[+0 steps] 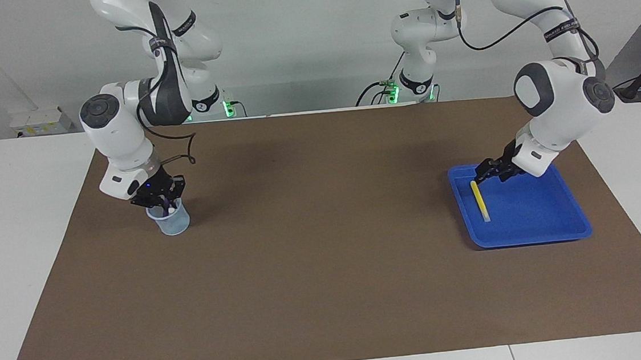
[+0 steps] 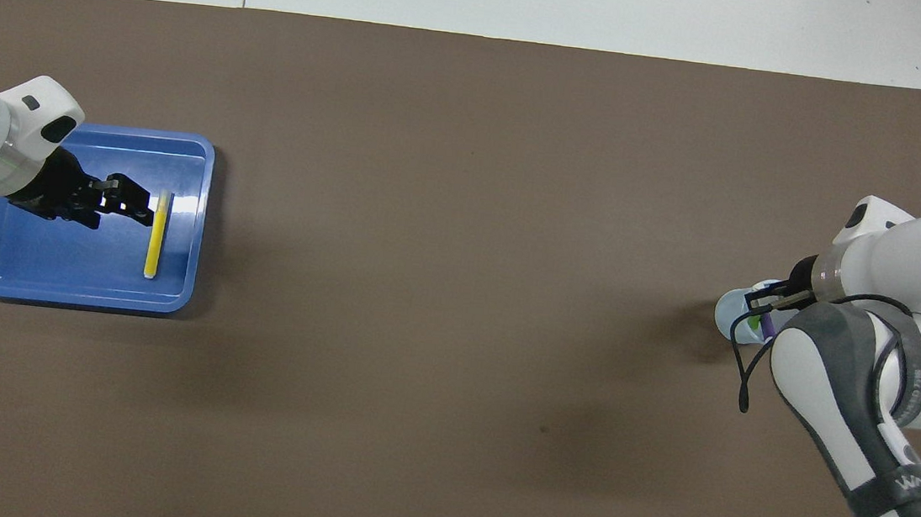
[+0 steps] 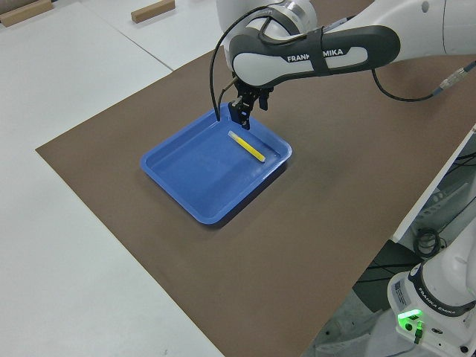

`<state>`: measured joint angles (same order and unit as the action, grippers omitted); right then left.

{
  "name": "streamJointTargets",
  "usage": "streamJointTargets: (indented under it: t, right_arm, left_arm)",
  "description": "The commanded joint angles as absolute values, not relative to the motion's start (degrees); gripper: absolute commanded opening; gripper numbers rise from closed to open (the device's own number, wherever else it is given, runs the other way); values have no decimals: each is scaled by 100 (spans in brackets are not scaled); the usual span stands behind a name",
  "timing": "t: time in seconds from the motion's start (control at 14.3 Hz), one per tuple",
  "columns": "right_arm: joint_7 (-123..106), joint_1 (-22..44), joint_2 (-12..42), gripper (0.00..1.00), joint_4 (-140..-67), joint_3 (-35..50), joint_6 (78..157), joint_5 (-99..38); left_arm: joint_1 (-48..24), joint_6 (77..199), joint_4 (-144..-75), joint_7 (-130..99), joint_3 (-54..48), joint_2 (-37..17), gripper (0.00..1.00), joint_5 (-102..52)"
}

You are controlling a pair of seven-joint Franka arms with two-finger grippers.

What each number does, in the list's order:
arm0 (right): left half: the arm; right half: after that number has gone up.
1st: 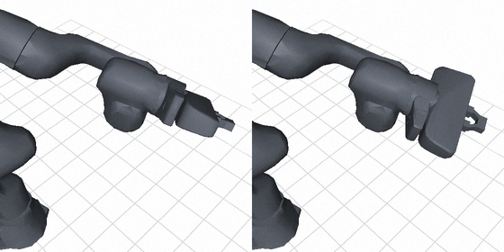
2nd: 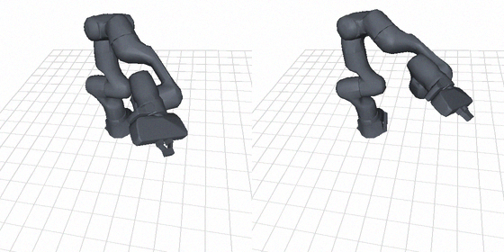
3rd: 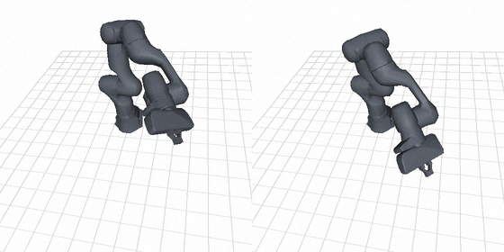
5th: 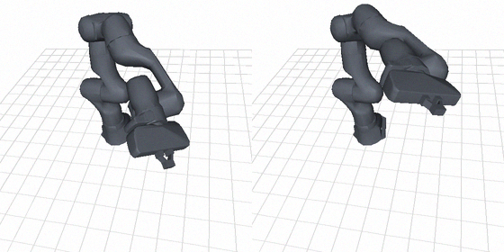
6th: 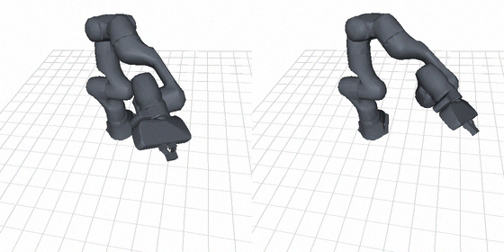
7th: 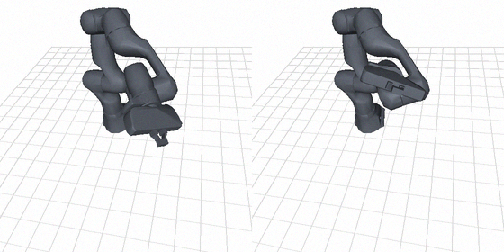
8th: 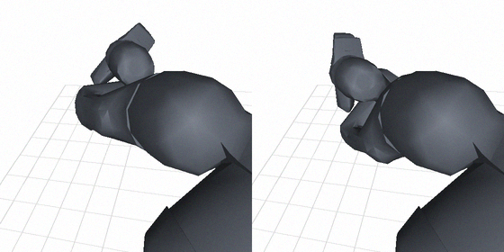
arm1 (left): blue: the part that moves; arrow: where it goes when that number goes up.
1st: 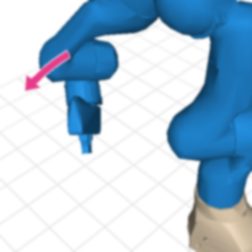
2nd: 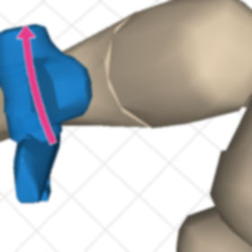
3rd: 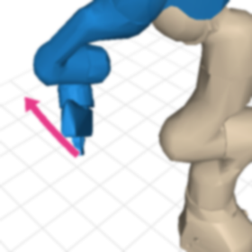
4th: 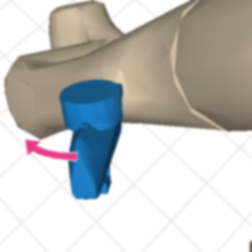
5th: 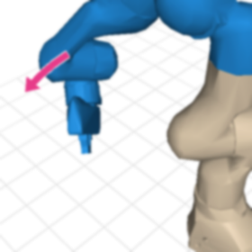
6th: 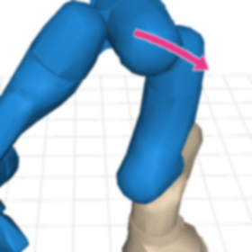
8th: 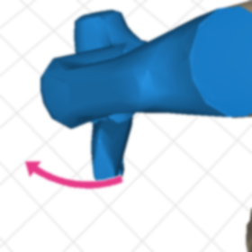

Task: Right arm passes pens to left for tray arrangement
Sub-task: 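Raise the left gripper while the right gripper grasps the green pen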

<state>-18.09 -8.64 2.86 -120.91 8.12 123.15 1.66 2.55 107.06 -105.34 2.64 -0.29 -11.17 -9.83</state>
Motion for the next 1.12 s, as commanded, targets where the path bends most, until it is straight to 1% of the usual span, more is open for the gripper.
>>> streamJointTargets:
  t: [0.0, 0.07, 0.21, 0.49, 0.63, 0.77, 0.91, 0.98, 1.05]
  right_arm:
    - [-1837, -967, 255, 42, -12190, 879, 12428, 88]
    - [-1837, -967, 264, 44, -12190, 888, 12497, 88]
    - [-1846, -975, 333, 43, -12190, 879, 12665, 88]
    - [-1890, -1055, 334, 34, -12190, 888, 12674, 88]
    - [-1890, -1055, 334, 32, -12190, 888, 12691, 88]
    - [-1890, -1055, 334, 25, -12190, 888, 12691, 88]
    - [-1890, -1055, 334, 23, -12190, 888, 12691, 88]
    - [-1890, -1055, 334, 19, -12190, 888, 12691, 88]
    - [-1890, -1055, 334, 11, -12190, 888, 12691, 88]
  left_arm:
    - [299, 10240, -10292, -280, -88, -985, 77, -1211]
    - [299, 10178, -10283, -455, -70, -863, 77, -1474]
    - [299, 9986, -10275, -877, -79, -686, 77, -1722]
    - [308, 9747, -10266, -1387, -62, -370, 77, -2336]
    - [299, 9764, -10266, -1817, -62, -186, 77, -2600]
    - [299, 9835, -10274, -2396, -62, -27, 77, -2995]
    - [308, 9948, -10283, -3064, -62, 79, 77, -3417]
    - [308, 10080, -10301, -3346, -62, 105, 77, -3593]
    - [308, 10142, -10327, -3662, -62, 166, 77, -3751]
